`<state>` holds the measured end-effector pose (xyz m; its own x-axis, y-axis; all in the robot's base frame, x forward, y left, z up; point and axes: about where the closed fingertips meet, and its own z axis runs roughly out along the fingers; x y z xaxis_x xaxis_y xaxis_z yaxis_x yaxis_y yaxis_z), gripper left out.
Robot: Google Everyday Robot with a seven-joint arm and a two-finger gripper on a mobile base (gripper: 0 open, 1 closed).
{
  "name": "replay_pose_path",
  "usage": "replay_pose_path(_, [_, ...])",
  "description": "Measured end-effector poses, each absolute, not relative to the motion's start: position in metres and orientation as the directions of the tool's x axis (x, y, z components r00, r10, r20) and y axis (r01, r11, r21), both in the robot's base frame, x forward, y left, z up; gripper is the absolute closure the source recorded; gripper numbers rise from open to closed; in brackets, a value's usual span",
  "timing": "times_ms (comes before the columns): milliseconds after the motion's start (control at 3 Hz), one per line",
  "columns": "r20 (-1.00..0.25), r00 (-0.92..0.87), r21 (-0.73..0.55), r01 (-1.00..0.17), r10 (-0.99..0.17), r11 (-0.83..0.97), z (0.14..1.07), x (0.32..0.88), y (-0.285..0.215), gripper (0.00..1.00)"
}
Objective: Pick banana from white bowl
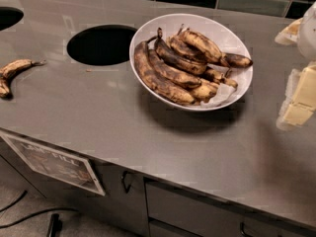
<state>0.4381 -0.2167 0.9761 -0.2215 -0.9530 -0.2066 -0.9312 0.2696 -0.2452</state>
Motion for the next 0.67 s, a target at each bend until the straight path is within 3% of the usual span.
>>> replay_pose_path(667, [-0.221,-0.190,-0.259,-0.934,-0.957,0.245,0.988,0.449,-0.204,0.00])
